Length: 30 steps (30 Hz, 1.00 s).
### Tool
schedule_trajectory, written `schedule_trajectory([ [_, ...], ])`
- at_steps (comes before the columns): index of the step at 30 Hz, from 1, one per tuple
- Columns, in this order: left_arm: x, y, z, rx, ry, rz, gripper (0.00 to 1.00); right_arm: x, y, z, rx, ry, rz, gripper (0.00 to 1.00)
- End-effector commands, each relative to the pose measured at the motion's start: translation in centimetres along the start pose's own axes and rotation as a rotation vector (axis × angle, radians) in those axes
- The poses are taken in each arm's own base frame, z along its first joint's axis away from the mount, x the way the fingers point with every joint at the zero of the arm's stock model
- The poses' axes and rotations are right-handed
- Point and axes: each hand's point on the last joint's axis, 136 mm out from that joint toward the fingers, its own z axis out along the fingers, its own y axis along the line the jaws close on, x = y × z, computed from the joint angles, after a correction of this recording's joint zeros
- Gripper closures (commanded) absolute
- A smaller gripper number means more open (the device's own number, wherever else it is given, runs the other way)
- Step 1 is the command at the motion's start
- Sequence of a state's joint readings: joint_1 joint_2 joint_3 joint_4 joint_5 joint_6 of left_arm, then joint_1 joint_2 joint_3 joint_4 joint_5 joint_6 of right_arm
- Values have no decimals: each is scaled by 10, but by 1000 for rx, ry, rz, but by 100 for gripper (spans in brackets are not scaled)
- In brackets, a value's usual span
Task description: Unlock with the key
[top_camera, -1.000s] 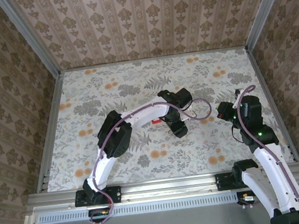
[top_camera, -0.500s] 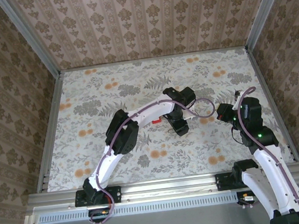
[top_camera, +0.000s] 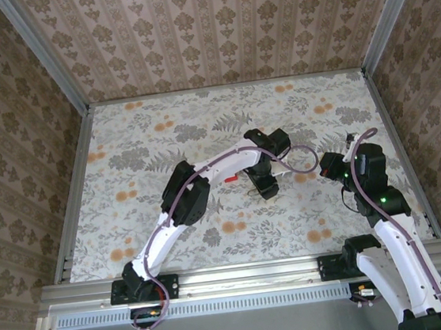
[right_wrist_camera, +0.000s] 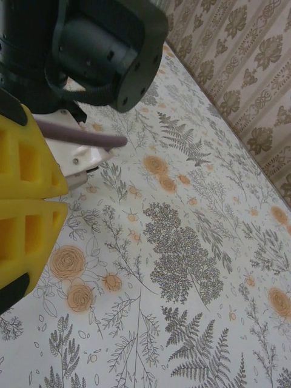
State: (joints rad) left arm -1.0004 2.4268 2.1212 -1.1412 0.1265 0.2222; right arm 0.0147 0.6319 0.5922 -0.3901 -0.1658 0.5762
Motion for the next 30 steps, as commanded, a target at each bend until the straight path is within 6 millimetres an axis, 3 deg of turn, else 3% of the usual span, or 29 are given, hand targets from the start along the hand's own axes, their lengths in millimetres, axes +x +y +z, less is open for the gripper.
schedule_trajectory([
  [1,8,2,1,11,35,12,44,0,-2,-2,-3,-11,-9,100],
  [7,11,8,10,-11,51,8,46,1,-2,-2,-4,-9,-10,100],
  [19,0,4,19,-53,18,9,63,0,-3,-3,1,-11,-17,100],
  [30,-4,5,6,-99,-80,-6,72,-3,-4,-9,15,-22,-27,100],
])
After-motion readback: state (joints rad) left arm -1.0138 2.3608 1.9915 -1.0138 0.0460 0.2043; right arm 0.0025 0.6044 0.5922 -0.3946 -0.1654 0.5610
